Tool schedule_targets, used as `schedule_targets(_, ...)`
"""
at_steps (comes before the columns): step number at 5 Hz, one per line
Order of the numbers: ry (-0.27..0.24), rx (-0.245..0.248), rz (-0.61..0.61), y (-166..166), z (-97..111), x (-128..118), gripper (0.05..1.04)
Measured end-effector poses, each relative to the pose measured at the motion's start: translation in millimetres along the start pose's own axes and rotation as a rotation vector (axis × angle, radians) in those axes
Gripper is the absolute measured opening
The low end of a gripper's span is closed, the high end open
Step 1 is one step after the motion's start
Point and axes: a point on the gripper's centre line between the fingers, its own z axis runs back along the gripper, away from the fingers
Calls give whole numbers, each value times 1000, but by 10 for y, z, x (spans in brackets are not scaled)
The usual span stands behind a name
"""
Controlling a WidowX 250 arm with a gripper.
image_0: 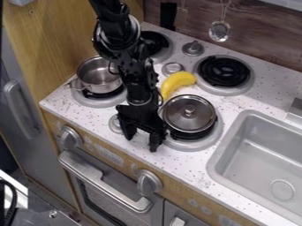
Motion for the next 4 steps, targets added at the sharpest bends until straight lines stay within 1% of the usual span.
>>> schedule_targets(1, -14, 2, 1, 3, 41, 31, 1000)
schedule_targets(2, 13, -39, -21, -34, 154, -122, 999)
schedule_targets(3, -89, -55, -30, 14, 532, 66, 999)
schedule_targets(4, -120, -56, -51, 26, 917, 129, 999)
